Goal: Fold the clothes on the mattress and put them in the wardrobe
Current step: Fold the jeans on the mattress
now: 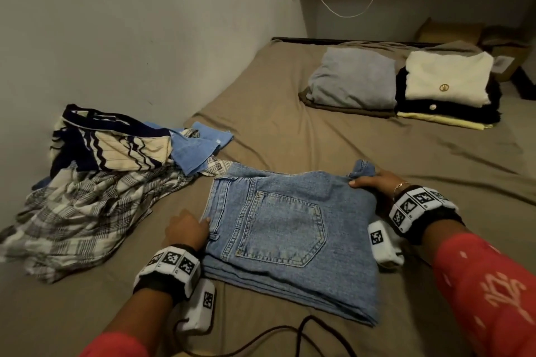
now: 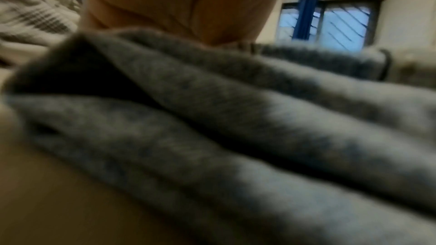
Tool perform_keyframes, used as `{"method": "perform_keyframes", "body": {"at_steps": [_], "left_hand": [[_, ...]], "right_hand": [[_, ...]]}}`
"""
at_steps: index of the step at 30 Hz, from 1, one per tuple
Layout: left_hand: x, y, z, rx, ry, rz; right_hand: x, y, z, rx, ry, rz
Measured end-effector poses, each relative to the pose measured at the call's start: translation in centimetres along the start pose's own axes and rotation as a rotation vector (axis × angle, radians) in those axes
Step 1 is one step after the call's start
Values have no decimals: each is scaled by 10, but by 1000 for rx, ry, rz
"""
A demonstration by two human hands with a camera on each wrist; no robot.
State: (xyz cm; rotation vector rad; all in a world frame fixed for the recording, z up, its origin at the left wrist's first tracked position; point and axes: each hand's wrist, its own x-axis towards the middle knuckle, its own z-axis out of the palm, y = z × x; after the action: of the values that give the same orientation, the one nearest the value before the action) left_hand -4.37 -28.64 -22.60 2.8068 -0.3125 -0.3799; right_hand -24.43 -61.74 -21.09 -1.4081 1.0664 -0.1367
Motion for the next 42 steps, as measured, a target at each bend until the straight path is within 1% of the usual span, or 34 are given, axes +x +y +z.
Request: {"method": "perform_keyframes", "body": {"at_steps": [2,4,5,7,8,10,13,16,18,20,22,24,25,26,28,29,30,31,33,34,37,40,41,42], "left_hand": [[-1,-3,-6,-102,-153,-49],[-8,2,-14,-198,-254,-35],[-11,6,-20,-219,-270,-16],[-18,23,-38,-235,-248,30],[-17,34,-50,-256,-234,77],[-18,62,-75,-278,-203,226],[-15,121,-105,-218,-149,442],[-12,197,-109,-142,-106,598],[-20,238,-96,-73,-50,692],[-39,257,-73,-68,0,726],[-56,249,-42,-199,-33,713],[-73,221,-11,-459,-185,619],[-84,202,2,-575,-235,544],[-93,183,16,-698,-252,458],[-115,146,38,-891,-264,246],[-125,129,51,-933,-286,155],[-132,117,60,-943,-313,98],[-141,109,67,-934,-369,63],[-158,99,79,-912,-491,22],[-165,98,82,-896,-535,13],[-175,101,83,-933,-552,-16],[-175,104,82,-874,-541,-34],[-176,105,79,-866,-538,-41],[-174,103,76,-877,-528,-58]], "right_hand": [[-16,-6,6,115,-24,-108],[-34,-16,11,126,-21,-218],[-44,-20,11,118,-17,-258],[-67,-29,5,141,0,-333],[-79,-30,-2,176,12,-353],[-107,-24,-21,304,46,-390],[-148,8,-49,557,66,-398],[-172,59,-55,766,141,-381],[-176,94,-49,822,194,-287],[-177,124,-48,792,261,-159],[-181,142,-53,731,330,-42],[-182,149,-64,608,377,27],[-181,150,-70,508,410,11],[-178,151,-77,379,462,-40],[-174,150,-90,29,575,-164],[-175,150,-96,-144,615,-207],[-175,146,-100,-283,639,-248],[-177,145,-103,-386,646,-268],[-180,142,-105,-521,634,-281],[-182,141,-103,-549,623,-273],[-188,138,-85,-617,542,-209],[-186,134,-79,-687,475,-134],[-182,135,-82,-654,460,-142],[-176,136,-87,-569,449,-193]]}}
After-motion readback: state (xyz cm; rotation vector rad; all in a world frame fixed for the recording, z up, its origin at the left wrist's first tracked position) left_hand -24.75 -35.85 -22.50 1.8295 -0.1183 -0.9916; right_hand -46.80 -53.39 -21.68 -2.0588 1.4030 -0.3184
